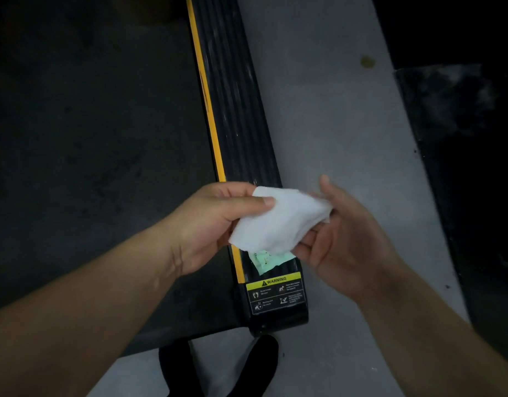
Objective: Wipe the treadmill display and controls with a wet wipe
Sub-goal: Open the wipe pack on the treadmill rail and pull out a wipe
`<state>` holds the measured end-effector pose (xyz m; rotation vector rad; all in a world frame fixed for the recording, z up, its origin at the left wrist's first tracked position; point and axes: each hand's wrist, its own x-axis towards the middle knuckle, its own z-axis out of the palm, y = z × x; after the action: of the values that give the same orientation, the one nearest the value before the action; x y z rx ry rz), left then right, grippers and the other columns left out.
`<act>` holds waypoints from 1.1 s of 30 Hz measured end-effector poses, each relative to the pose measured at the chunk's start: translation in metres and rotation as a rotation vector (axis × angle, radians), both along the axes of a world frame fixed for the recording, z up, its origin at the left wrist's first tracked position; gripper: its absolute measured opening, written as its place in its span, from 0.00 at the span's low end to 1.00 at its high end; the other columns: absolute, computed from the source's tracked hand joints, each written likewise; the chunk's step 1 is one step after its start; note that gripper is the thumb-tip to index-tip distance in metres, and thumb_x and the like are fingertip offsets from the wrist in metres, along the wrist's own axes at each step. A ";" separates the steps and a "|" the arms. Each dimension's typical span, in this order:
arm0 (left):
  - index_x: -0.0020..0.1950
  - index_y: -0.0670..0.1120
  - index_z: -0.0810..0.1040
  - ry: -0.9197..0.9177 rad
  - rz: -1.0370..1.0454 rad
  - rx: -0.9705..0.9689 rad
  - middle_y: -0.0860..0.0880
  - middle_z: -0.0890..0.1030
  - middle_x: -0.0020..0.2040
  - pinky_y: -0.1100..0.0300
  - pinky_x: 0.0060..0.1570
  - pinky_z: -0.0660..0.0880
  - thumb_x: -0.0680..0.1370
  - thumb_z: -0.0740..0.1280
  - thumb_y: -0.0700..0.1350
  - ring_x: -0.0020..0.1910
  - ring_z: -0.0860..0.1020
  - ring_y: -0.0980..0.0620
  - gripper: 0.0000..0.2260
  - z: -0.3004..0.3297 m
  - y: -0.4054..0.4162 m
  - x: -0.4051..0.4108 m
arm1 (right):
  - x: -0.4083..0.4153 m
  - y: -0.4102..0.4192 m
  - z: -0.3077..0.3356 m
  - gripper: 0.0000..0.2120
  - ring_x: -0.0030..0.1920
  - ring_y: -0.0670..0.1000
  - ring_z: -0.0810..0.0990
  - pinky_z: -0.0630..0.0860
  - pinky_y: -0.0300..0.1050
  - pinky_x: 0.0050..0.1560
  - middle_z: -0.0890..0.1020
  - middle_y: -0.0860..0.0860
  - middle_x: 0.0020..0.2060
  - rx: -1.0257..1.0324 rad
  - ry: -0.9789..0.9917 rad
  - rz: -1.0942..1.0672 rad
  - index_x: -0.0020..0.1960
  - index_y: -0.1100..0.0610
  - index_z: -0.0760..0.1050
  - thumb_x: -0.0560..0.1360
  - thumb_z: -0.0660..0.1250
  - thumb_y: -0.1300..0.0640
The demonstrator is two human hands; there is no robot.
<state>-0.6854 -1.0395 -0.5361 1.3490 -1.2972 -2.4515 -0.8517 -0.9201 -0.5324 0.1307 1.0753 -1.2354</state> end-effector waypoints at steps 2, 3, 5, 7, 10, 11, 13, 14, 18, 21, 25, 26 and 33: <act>0.56 0.38 0.84 -0.027 0.039 -0.061 0.40 0.86 0.54 0.48 0.53 0.78 0.77 0.71 0.45 0.53 0.83 0.42 0.12 -0.003 0.004 0.003 | 0.007 0.006 -0.003 0.25 0.64 0.61 0.82 0.77 0.59 0.67 0.82 0.62 0.64 -0.008 0.074 -0.014 0.73 0.62 0.70 0.80 0.65 0.51; 0.55 0.39 0.85 -0.040 0.047 -0.096 0.41 0.86 0.54 0.48 0.56 0.78 0.78 0.70 0.45 0.55 0.83 0.42 0.11 -0.004 0.005 0.004 | 0.008 0.008 -0.002 0.24 0.64 0.62 0.82 0.77 0.61 0.68 0.82 0.61 0.63 -0.014 0.133 -0.045 0.73 0.60 0.70 0.79 0.66 0.56; 0.54 0.40 0.86 -0.049 0.046 -0.184 0.43 0.87 0.53 0.46 0.63 0.78 0.80 0.69 0.44 0.57 0.83 0.43 0.10 -0.002 0.006 0.005 | 0.008 0.008 -0.002 0.29 0.61 0.64 0.83 0.77 0.63 0.66 0.83 0.61 0.60 0.019 0.252 -0.142 0.72 0.55 0.71 0.72 0.71 0.63; 0.52 0.42 0.88 -0.048 0.022 -0.348 0.46 0.86 0.53 0.47 0.64 0.77 0.79 0.70 0.43 0.57 0.83 0.47 0.08 0.001 0.009 0.006 | 0.007 0.005 0.000 0.26 0.59 0.64 0.84 0.80 0.61 0.62 0.84 0.61 0.54 0.046 0.424 -0.134 0.68 0.51 0.75 0.72 0.73 0.64; 0.48 0.45 0.89 -0.024 0.005 -0.574 0.51 0.82 0.57 0.52 0.63 0.78 0.77 0.73 0.44 0.58 0.80 0.55 0.05 0.004 0.011 0.006 | 0.005 0.001 0.003 0.14 0.50 0.56 0.86 0.83 0.56 0.54 0.86 0.56 0.46 0.069 0.653 -0.046 0.59 0.48 0.80 0.78 0.69 0.63; 0.48 0.46 0.89 -0.013 -0.004 -0.616 0.53 0.81 0.61 0.53 0.63 0.77 0.77 0.74 0.44 0.60 0.79 0.58 0.05 0.005 0.011 0.006 | 0.004 -0.001 0.005 0.12 0.47 0.53 0.86 0.83 0.54 0.52 0.86 0.54 0.44 0.069 0.690 -0.031 0.57 0.48 0.81 0.79 0.68 0.62; 0.46 0.49 0.89 -0.011 -0.004 -0.671 0.55 0.79 0.66 0.50 0.65 0.76 0.77 0.74 0.46 0.64 0.76 0.63 0.04 0.006 0.010 0.005 | 0.003 -0.005 0.008 0.08 0.47 0.51 0.86 0.83 0.52 0.51 0.86 0.52 0.45 0.025 0.710 0.008 0.53 0.49 0.83 0.79 0.69 0.60; 0.44 0.51 0.89 -0.021 0.012 -0.687 0.56 0.79 0.68 0.48 0.67 0.74 0.77 0.75 0.48 0.66 0.74 0.64 0.04 0.006 0.009 0.004 | 0.002 -0.006 0.010 0.08 0.47 0.51 0.86 0.84 0.50 0.50 0.86 0.52 0.47 -0.011 0.708 0.043 0.53 0.50 0.83 0.77 0.71 0.60; 0.42 0.56 0.88 -0.065 0.027 -0.761 0.59 0.73 0.74 0.46 0.73 0.67 0.74 0.73 0.55 0.75 0.65 0.63 0.05 0.007 0.004 0.001 | 0.000 -0.006 0.014 0.14 0.43 0.49 0.87 0.82 0.39 0.42 0.87 0.52 0.45 -0.051 0.875 0.216 0.52 0.50 0.83 0.71 0.77 0.65; 0.43 0.54 0.88 -0.038 0.033 -0.731 0.57 0.81 0.66 0.48 0.74 0.66 0.77 0.74 0.50 0.73 0.69 0.62 0.04 0.007 0.004 0.002 | -0.002 -0.005 0.013 0.10 0.36 0.42 0.83 0.77 0.33 0.36 0.86 0.46 0.38 -0.075 0.940 0.233 0.46 0.50 0.84 0.73 0.76 0.64; 0.43 0.44 0.87 0.006 0.165 -0.553 0.42 0.86 0.45 0.51 0.59 0.80 0.78 0.72 0.46 0.50 0.82 0.54 0.08 0.012 0.009 -0.002 | -0.003 -0.003 0.012 0.04 0.35 0.41 0.79 0.73 0.31 0.34 0.82 0.50 0.38 -0.078 0.952 0.185 0.42 0.59 0.84 0.76 0.73 0.61; 0.42 0.41 0.86 0.010 0.193 -0.517 0.38 0.85 0.44 0.54 0.54 0.80 0.79 0.71 0.46 0.45 0.82 0.51 0.10 0.012 0.010 -0.003 | -0.003 -0.003 0.011 0.05 0.38 0.43 0.80 0.75 0.34 0.37 0.82 0.52 0.40 -0.070 0.905 0.161 0.43 0.61 0.83 0.76 0.72 0.61; 0.47 0.43 0.78 -0.028 0.295 -0.154 0.44 0.84 0.45 0.60 0.40 0.79 0.78 0.71 0.51 0.41 0.83 0.51 0.11 0.016 0.014 -0.014 | 0.006 -0.005 0.007 0.10 0.56 0.59 0.86 0.82 0.62 0.58 0.87 0.58 0.53 -0.028 0.567 0.042 0.57 0.59 0.83 0.81 0.67 0.57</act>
<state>-0.6995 -1.0256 -0.5203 1.4242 -1.1678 -2.1022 -0.8461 -0.9248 -0.5254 -0.2795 1.5362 -1.2815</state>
